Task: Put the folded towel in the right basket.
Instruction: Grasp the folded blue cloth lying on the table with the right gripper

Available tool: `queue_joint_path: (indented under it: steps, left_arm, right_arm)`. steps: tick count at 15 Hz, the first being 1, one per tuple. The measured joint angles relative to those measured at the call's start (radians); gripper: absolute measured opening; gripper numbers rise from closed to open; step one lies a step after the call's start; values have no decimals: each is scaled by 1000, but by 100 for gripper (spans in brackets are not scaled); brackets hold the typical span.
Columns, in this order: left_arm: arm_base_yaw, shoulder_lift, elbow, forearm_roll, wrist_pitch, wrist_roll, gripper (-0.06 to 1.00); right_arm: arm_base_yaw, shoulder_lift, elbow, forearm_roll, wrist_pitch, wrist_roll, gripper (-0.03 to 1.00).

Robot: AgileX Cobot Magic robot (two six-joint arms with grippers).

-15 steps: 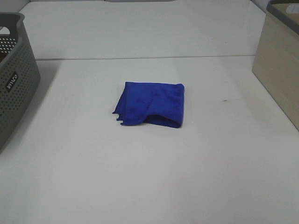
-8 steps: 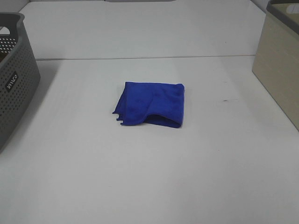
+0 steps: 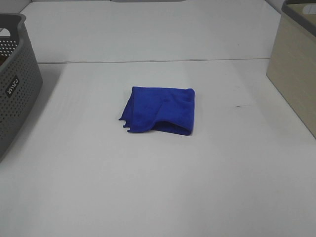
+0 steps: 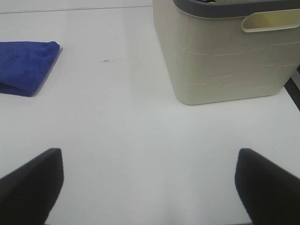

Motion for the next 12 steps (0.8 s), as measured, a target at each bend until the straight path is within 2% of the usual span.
queue_joint_path:
  steps: [12]
  left_arm:
    - [0, 0, 0, 0, 0, 0, 99]
  right_arm:
    - [0, 0, 0, 0, 0, 0, 94]
